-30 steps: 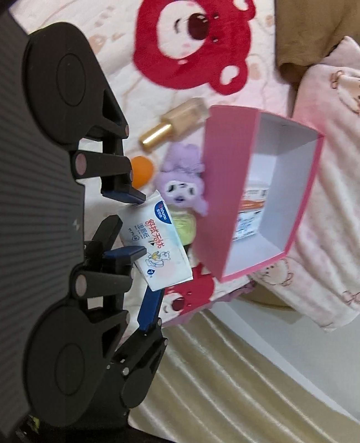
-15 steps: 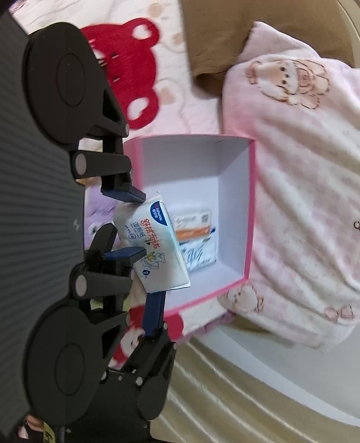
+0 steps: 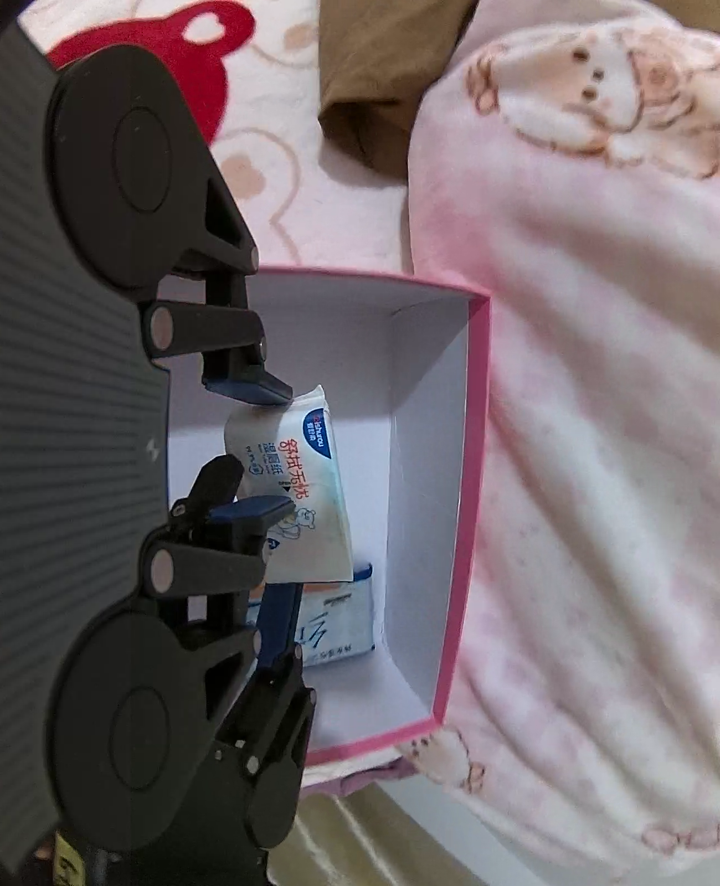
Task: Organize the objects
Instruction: 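Carry the white packet into the pink box and open the left gripper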
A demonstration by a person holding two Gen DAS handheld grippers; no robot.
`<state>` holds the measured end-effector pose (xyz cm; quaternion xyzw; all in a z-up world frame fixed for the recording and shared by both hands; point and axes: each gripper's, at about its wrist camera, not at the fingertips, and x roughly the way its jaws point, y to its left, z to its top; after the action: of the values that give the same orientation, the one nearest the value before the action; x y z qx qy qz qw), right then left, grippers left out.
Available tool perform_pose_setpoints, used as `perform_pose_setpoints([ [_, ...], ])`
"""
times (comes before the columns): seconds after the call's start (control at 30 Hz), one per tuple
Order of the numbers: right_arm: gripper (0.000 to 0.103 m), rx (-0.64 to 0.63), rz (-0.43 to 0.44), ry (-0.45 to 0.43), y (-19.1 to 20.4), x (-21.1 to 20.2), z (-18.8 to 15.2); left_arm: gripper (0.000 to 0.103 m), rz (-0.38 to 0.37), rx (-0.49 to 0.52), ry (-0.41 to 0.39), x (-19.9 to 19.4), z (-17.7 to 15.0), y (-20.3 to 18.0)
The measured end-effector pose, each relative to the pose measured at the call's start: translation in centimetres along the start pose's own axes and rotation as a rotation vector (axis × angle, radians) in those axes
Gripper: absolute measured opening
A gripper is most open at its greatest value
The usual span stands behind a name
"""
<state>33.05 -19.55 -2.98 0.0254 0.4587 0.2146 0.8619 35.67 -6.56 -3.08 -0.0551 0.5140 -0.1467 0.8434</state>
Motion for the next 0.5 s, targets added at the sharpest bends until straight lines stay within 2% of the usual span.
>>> perform_pose_setpoints([
  [0.17,0.062,0.02,-0.001,0.035,-1.2,2.9,0.6,0.034,0.024,-0.019,0.007,2.3,0.3,0.4],
  [0.3,0.062,0.032,-0.016,0.06,-1.7,4.5,1.1,0.033,0.039,-0.006,-0.039,3.3,0.4,0.2],
  [0.5,0.066,0.097,0.002,0.081,-3.0,5.3,1.5,0.042,0.011,-0.034,-0.091,3.8,0.5,0.5],
])
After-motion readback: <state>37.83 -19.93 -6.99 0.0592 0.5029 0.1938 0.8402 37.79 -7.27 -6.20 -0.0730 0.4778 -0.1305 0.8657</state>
